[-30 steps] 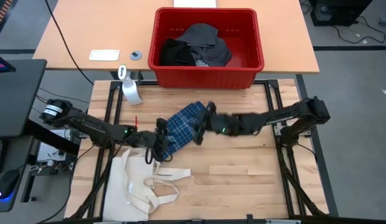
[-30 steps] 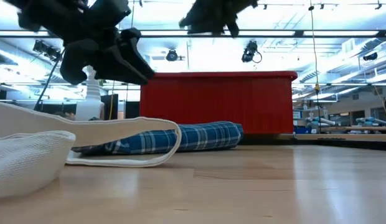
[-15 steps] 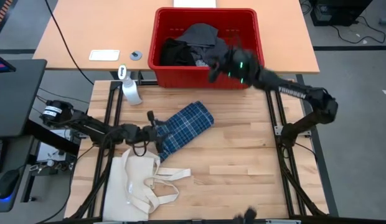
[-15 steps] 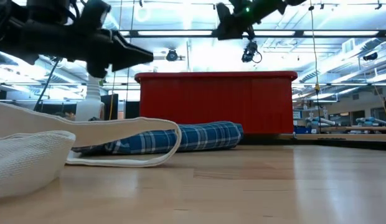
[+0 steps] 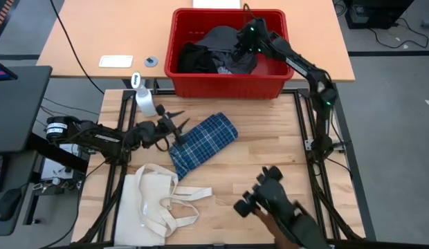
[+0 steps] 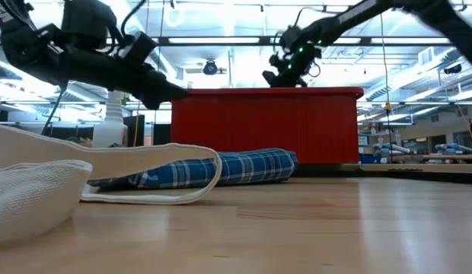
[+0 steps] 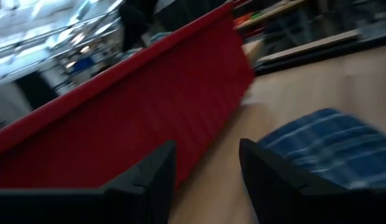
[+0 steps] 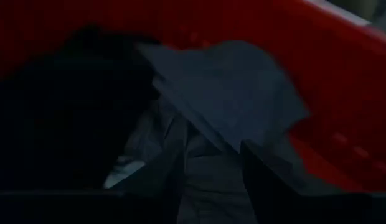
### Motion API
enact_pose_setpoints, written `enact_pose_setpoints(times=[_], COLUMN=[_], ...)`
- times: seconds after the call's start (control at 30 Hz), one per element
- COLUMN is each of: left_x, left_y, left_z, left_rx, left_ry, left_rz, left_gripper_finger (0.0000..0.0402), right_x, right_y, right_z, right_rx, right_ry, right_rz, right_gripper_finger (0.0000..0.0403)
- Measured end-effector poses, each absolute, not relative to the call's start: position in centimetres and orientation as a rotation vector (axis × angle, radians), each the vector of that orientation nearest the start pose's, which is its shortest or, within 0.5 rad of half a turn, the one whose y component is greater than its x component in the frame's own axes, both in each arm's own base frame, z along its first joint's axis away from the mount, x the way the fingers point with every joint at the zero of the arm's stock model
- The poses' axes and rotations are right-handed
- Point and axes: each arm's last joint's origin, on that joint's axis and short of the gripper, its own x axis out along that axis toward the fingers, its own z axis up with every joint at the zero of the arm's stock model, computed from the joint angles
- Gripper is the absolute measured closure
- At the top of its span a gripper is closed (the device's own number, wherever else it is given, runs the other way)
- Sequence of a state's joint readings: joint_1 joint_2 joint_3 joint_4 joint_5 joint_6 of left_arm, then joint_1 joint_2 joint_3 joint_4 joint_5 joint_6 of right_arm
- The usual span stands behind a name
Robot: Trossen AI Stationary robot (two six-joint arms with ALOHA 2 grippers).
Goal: Fold Laundry from Bin
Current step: Fold the gray short
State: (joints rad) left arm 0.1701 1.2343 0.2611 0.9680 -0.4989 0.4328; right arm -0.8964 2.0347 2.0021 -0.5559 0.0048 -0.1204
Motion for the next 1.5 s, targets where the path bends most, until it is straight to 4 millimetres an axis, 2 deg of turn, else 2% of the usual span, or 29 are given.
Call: enact_pose_setpoints(times=[0.13,0.37,0.57,0.8,1.0,1.13,1.23,1.37,1.5], left_x=[20.4,20.1,20.0,19.7,19.5,19.6,19.6,19.6,19.6], left_y=[6.3,7.4,7.9,8.7,9.1,9.1,9.1,9.1,9.1], left_z=[18.3,18.3,18.3,18.3,18.4,18.4,18.4,18.4,18.4], left_rx=[0.422,0.438,0.481,0.503,0.502,0.502,0.502,0.502,0.498], left_ry=[0.165,0.183,0.186,0.205,0.204,0.203,0.204,0.204,0.204], left_rz=[0.715,0.744,0.684,0.723,0.741,0.737,0.736,0.735,0.735], left_gripper_finger=[0.0221,0.0221,0.0221,0.0221,0.0221,0.0221,0.0221,0.0221,0.0221], right_x=[30.2,31.8,32.1,31.5,31.2,31.4,31.4,31.4,31.6], right_y=[-38.9,-42.1,-43.9,-45.5,-46.1,-46.0,-45.9,-45.7,-45.2], right_z=[32.5,31.4,27.9,24.0,20.0,19.3,19.6,21.2,23.8], right_rx=[0.075,-0.019,-0.017,0.069,0.139,0.118,0.094,0.031,-0.023], right_ry=[0.649,0.604,0.635,0.709,0.828,0.863,0.87,0.848,0.79], right_rz=[-0.762,-0.777,-0.831,-0.843,-0.821,-0.801,-0.804,-0.803,-0.835], right_gripper_finger=[0.0217,0.0158,0.0124,0.0128,0.0167,0.0216,0.0273,0.0377,0.0384])
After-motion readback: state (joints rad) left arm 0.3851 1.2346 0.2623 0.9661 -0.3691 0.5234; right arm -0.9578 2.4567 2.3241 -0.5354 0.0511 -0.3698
